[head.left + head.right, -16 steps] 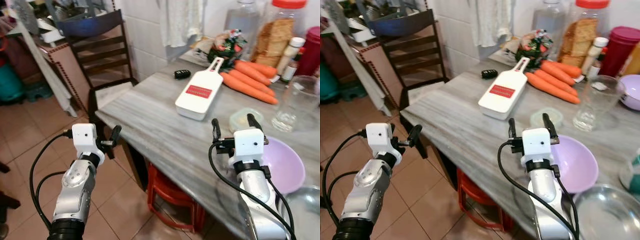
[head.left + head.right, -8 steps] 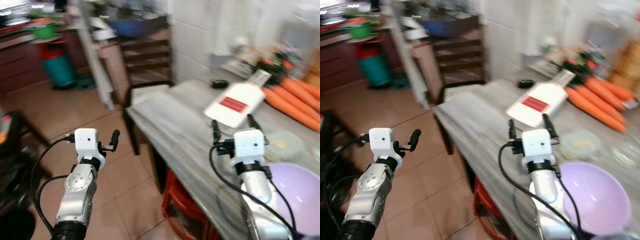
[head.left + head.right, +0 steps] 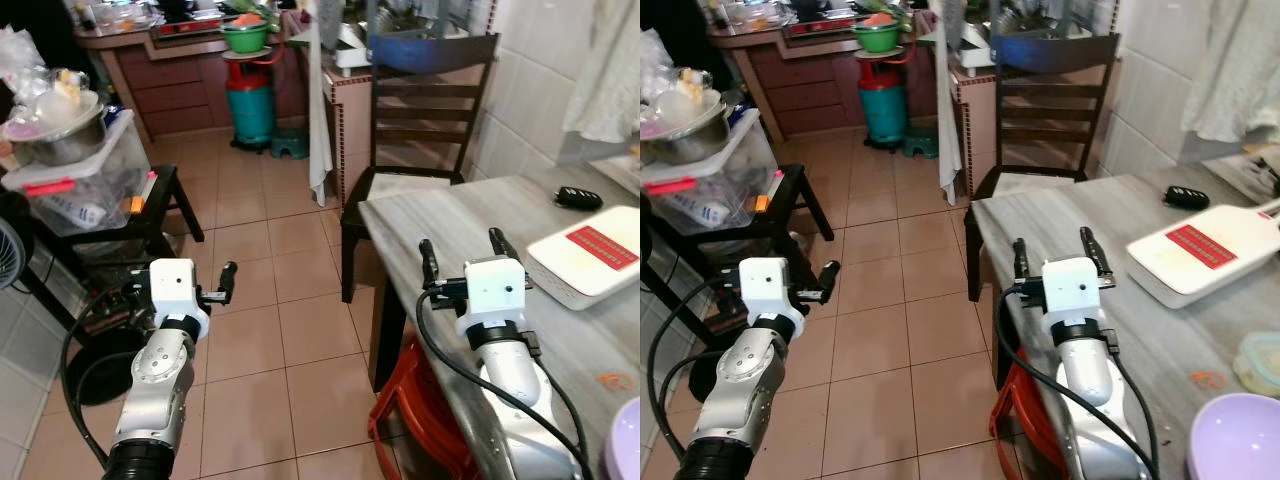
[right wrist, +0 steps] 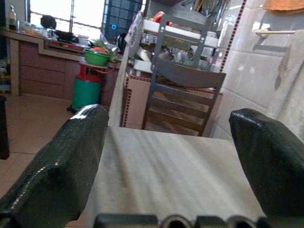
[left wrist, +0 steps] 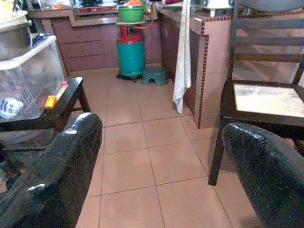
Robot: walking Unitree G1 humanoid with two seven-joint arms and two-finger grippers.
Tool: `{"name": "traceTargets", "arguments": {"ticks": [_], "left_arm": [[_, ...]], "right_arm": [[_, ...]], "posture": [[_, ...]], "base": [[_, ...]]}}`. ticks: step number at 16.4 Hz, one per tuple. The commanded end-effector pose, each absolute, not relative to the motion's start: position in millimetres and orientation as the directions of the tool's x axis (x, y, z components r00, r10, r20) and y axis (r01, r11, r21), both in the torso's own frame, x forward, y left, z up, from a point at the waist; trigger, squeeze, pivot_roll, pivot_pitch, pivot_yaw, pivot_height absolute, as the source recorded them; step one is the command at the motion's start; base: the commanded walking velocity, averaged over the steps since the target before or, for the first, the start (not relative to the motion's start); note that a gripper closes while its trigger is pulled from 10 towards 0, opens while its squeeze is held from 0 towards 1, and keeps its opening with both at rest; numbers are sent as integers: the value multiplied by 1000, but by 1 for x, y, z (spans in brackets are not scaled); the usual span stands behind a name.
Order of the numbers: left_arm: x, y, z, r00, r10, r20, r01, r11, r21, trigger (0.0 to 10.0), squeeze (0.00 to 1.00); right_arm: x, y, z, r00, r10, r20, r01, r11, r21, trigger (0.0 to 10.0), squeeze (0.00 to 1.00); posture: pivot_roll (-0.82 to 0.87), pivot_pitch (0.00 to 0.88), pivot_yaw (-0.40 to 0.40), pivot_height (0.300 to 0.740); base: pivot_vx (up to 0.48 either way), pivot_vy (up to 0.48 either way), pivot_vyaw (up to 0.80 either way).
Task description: Setting the table
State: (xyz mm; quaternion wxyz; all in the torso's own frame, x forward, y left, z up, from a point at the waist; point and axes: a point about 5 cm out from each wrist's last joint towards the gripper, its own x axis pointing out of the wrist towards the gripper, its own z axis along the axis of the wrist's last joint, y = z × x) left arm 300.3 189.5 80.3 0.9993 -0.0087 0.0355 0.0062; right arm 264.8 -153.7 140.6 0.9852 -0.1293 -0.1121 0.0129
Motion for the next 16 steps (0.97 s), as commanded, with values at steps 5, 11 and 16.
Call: {"name": "traceTargets", "arguments": {"ticks": [5,11,16], "left_arm": [[304,190,83,998,23,-61,-24,1000,-2,10000,0],[304,190,82,998,34,-61,-34,999,0,10000,0],[303,194,81,997,47,-62,-47,999,9,10000,0]], "right_arm": [[268,-153,141,973,61,222,-4,969,-249,10000,0],[270,-151,140,973,75,218,-19,969,-247,10000,0],[272,-148,139,972,86,219,-32,970,-241,10000,0]], "posture": [[-23,0,66,740],[-17,0,58,740],[-4,0,55,740]], "base": [[0,307,0],[0,366,0],[0,480,0]]}}
